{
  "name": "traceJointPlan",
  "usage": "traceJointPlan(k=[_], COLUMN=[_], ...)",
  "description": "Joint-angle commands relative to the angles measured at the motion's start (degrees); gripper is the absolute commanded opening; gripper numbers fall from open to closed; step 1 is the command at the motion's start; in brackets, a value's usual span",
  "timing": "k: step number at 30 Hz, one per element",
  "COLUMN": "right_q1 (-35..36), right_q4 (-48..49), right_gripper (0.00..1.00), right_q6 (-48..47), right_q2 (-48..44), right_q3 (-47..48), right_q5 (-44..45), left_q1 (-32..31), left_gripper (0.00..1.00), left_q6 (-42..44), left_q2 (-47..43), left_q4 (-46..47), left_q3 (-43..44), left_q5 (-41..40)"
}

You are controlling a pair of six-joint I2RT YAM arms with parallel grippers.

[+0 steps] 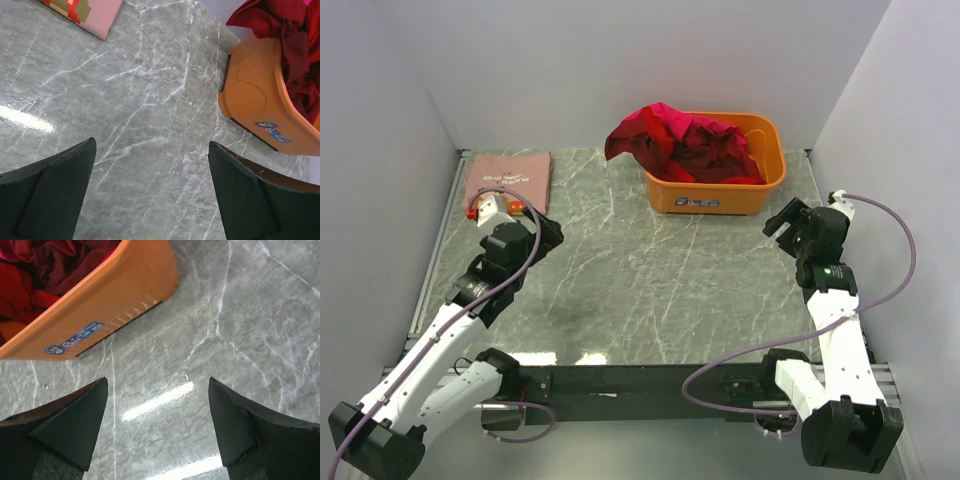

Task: Fold and stack the t-shirts
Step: Grab the tshirt from the pile

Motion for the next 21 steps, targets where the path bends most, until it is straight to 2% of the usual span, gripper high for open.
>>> traceJointPlan(k=[1, 5, 9, 15, 17, 21], right_q1=[0.0, 0.0, 0.0, 0.6, 2.3, 10.1], right_q4=[2.1, 4.4, 6.8, 13.4, 14.0, 11.9], right_gripper=[0.88, 0.88, 0.88, 0.91, 0.91, 0.91], right_q6=[-0.5, -1.9, -2.3, -1.7, -2.0, -6.5], right_q2=[-1.0, -1.0, 0.5, 5.0, 8.1, 16.0], right_q3=[2.5, 3.1, 4.3, 8.7, 12.4, 21.6], right_q5=[0.7, -4.5, -9.8, -19.1, -18.6, -13.3], left_q1=[0.0, 0.0, 0.0, 0.0, 0.1, 0.0], left_gripper=[0.99, 0.99, 0.99, 0.99, 0.99, 0.99], left_q6=[0.0, -0.1, 1.0, 1.2, 1.1, 1.5], left_q2=[-1.1, -1.1, -1.9, -1.5, -1.4, -1.3], left_q4=[1.1, 1.3, 5.3, 3.7, 4.0, 4.3], left_q3=[-0.3, -0.3, -2.4, -2.0, -2.1, -2.6], left_q5=[0.1, -0.1, 3.1, 1.1, 0.8, 0.5])
